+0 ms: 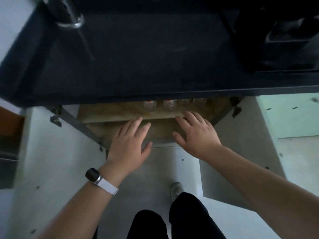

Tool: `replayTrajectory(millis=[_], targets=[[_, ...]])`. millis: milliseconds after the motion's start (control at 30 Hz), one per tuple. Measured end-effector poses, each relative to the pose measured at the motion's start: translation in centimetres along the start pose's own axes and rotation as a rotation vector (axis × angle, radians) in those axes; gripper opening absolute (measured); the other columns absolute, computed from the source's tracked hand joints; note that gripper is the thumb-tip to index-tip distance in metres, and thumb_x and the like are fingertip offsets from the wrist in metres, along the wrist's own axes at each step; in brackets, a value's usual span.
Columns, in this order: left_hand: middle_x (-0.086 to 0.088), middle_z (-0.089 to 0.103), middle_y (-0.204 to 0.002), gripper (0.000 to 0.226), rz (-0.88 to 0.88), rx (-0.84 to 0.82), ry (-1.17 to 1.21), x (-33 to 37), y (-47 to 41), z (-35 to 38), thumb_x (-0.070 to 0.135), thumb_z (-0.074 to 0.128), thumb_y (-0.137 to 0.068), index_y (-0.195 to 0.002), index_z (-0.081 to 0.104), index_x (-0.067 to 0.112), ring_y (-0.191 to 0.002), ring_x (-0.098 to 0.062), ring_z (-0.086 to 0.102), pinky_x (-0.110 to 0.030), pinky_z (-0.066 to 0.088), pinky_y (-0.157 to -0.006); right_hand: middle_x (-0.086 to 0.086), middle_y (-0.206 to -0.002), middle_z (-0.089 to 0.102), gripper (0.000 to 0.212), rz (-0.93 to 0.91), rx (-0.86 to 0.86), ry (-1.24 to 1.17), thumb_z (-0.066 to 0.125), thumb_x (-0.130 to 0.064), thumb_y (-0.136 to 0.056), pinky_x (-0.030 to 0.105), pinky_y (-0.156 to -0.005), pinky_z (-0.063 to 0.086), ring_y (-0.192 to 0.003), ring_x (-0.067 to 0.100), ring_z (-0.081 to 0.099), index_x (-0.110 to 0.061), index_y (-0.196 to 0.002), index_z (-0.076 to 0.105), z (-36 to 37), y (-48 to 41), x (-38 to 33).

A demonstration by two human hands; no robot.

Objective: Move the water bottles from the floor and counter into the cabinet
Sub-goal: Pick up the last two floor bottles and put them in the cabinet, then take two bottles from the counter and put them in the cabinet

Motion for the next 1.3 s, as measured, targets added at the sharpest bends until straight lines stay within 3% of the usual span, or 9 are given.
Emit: replayTrajectory(millis=[100, 233, 467, 633, 733, 933, 1133, 1300], targets=[[-0.012, 0.048, -0.147, 0.055, 0.040, -0.012, -0.017, 1.7, 1.3, -5.1, 0.044, 0.049, -0.091, -0.138, 0.054, 0.016, -0.135, -0.031, 0.042, -0.051, 0.037, -0.108, 0.005, -0.145, 0.046, 0.056, 0.005, 0.027, -0.018, 0.039, -0.055, -0.094, 0.044, -0.107, 0.035, -0.137, 0.027, 0.036, -0.021, -0.138, 0.048, -4.9, 3.0, -1.4], [-0.014, 0.051, -0.145, 0.053, 0.085, -0.001, -0.036, 3.8, 3.0, -11.8, 0.042, 0.049, -0.092, -0.136, 0.057, 0.014, -0.134, -0.034, 0.045, -0.052, 0.038, -0.107, 0.005, -0.139, 0.052, 0.053, -0.014, 0.040, -0.004, 0.044, -0.052, -0.093, 0.044, -0.104, 0.039, -0.131, 0.028, 0.044, -0.019, -0.134, 0.053, -11.3, 6.6, -3.3], [-0.012, 0.051, -0.144, 0.052, 0.168, 0.022, -0.049, 6.5, 4.0, -20.6, 0.044, 0.048, -0.093, -0.137, 0.056, 0.016, -0.135, -0.032, 0.043, -0.049, 0.038, -0.107, 0.001, -0.136, 0.054, 0.056, 0.011, 0.073, 0.004, 0.039, -0.056, -0.092, 0.041, -0.105, 0.038, -0.131, 0.025, 0.044, -0.022, -0.134, 0.052, -20.6, 11.8, -5.3], [-0.008, 0.051, -0.145, 0.051, 0.240, 0.058, -0.052, 10.0, 2.6, -24.0, 0.043, 0.048, -0.094, -0.139, 0.054, 0.019, -0.137, -0.029, 0.042, -0.048, 0.036, -0.109, -0.002, -0.149, 0.042, 0.058, 0.071, 0.094, 0.012, 0.034, -0.058, -0.095, 0.040, -0.113, 0.026, -0.140, 0.022, 0.032, -0.027, -0.143, 0.041, -24.9, 14.7, -3.4], [-0.007, 0.051, -0.145, 0.051, 0.297, 0.065, -0.051, 13.2, 1.7, -24.8, 0.045, 0.044, -0.096, -0.140, 0.053, 0.021, -0.137, -0.027, 0.042, -0.047, 0.035, -0.110, -0.002, -0.152, 0.037, 0.060, 0.112, 0.097, 0.013, 0.031, -0.059, -0.095, 0.040, -0.115, 0.023, -0.142, 0.022, 0.028, -0.028, -0.146, 0.036, -26.5, 16.4, -1.0], [-0.005, 0.053, -0.144, 0.051, 0.411, 0.063, -0.061, 21.5, -1.1, -24.7, 0.048, 0.042, -0.097, -0.140, 0.051, 0.022, -0.136, -0.025, 0.045, -0.045, 0.038, -0.109, 0.003, -0.146, 0.047, 0.069, 0.222, 0.165, -0.021, 0.019, -0.061, -0.089, 0.046, -0.110, 0.033, -0.136, 0.028, 0.040, -0.025, -0.142, 0.045, -28.8, 20.5, 6.1], [-0.006, 0.054, -0.141, 0.052, 0.477, 0.053, -0.059, 33.5, -4.3, -24.1, 0.047, 0.043, -0.095, -0.138, 0.054, 0.019, -0.134, -0.026, 0.046, -0.045, 0.040, -0.107, 0.006, -0.131, 0.060, 0.059, 0.310, 0.243, -0.020, 0.035, -0.057, -0.090, 0.049, -0.097, 0.047, -0.121, 0.032, 0.057, -0.020, -0.129, 0.058, -30.5, 25.5, 17.2], [-0.009, 0.053, -0.142, 0.057, 0.568, 0.039, -0.086, 44.6, -7.9, -22.6, 0.048, 0.043, -0.094, -0.140, 0.053, 0.015, -0.135, -0.028, 0.045, -0.046, 0.040, -0.107, 0.006, -0.139, 0.053, 0.062, 0.388, 0.249, -0.007, 0.032, -0.059, -0.091, 0.046, -0.104, 0.040, -0.129, 0.030, 0.048, -0.021, -0.137, 0.050, -32.2, 30.3, 27.5]])
Point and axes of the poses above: each hand's wrist, its own y-axis away from the middle knuckle, its own z-axis out of the palm, x = y × z, the point moved 1 cm from there along -y, towards the middle knuckle
